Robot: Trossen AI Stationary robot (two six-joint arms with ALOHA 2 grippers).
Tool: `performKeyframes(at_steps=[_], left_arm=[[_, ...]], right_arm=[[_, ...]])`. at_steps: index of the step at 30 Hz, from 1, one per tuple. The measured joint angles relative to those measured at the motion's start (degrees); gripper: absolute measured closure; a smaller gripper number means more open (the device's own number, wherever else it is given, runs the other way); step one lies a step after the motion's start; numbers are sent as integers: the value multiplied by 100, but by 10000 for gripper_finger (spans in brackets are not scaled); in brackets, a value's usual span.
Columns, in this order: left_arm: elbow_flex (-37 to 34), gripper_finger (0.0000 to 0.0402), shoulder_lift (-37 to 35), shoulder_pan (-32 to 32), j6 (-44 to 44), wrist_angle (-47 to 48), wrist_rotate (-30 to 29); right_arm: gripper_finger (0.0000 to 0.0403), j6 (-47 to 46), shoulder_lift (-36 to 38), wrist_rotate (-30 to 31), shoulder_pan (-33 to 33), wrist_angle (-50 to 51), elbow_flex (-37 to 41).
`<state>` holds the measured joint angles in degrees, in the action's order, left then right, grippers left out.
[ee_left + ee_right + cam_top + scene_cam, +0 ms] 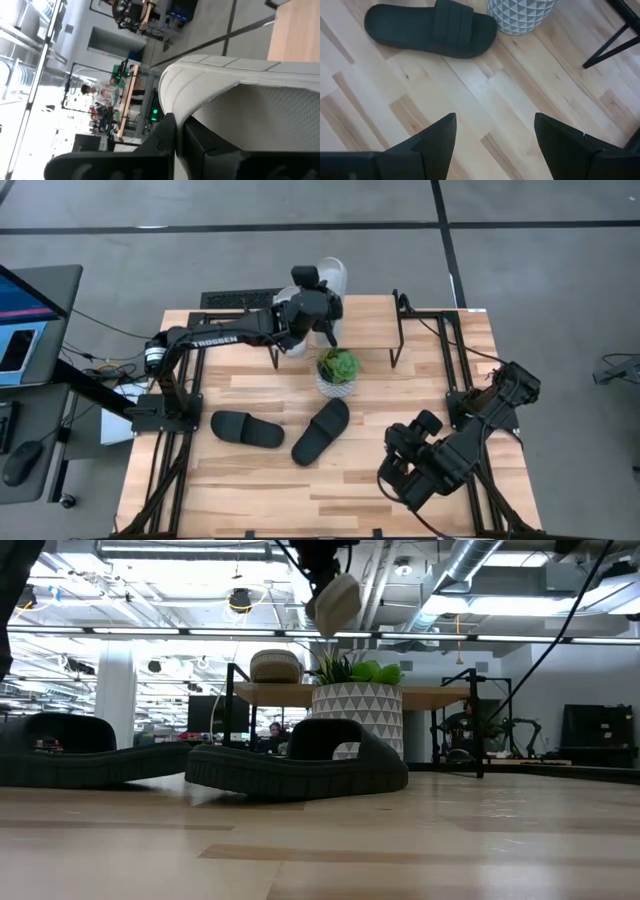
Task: Pick and place slides into the shelf
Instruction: Put the gray slide on the shelf
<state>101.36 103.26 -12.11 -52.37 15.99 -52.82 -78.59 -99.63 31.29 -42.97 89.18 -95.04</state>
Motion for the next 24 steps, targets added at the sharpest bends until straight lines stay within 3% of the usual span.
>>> performKeyframes(at_steps=[11,18,24], left_arm=[[4,401,126,-246,-666,-91,-49],[34,401,616,-222,-1041,-161,-230],[474,401,1108,-224,-1290,-138,-283]], right_arm=[[143,92,0,-2,39,-322,-2],[143,99,-2,-6,42,-513,-7],[143,101,0,-9,76,-591,-9]])
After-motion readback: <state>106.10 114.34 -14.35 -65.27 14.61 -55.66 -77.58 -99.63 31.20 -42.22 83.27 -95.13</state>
